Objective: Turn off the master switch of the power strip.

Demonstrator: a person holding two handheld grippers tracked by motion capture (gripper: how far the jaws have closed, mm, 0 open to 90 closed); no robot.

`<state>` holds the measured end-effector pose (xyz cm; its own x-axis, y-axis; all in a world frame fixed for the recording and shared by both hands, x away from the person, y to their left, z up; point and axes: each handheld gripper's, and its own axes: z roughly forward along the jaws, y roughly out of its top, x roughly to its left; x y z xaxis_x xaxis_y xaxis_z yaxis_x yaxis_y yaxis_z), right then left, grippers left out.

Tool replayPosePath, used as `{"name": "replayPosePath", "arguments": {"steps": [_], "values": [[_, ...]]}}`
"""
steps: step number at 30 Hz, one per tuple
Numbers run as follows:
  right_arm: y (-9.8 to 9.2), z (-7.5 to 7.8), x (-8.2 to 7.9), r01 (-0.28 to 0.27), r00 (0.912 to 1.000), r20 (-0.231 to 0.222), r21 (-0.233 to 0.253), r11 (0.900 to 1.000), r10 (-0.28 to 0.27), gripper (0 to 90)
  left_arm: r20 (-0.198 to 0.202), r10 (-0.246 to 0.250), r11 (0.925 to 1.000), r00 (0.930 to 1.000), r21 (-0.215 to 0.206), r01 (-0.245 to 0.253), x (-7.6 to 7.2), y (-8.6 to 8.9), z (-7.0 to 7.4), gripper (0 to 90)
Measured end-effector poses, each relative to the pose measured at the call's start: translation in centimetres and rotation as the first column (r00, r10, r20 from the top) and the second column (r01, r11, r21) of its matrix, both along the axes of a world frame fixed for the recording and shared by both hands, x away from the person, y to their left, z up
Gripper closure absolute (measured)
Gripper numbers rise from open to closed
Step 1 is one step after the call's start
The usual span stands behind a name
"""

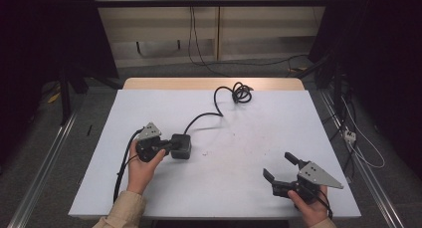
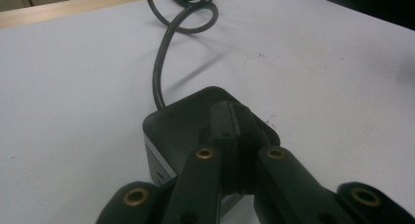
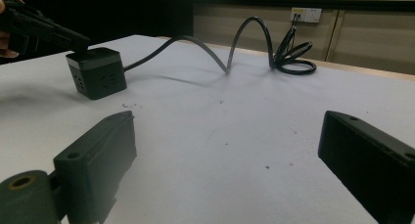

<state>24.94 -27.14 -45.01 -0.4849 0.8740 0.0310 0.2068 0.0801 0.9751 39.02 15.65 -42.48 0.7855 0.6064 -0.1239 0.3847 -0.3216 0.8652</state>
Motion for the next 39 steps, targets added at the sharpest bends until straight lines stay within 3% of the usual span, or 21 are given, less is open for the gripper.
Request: {"name": "replayPosePath", "arguments": {"steps": [39], "values": [[0.04, -0.04, 0.03, -0.004, 1.0, -0.002, 0.001, 1.0, 0.004, 6.5, 0.026, 0.005, 0.999, 0.9997, 0.045, -0.006, -0.24, -0.35, 0.22, 90.0]]}}
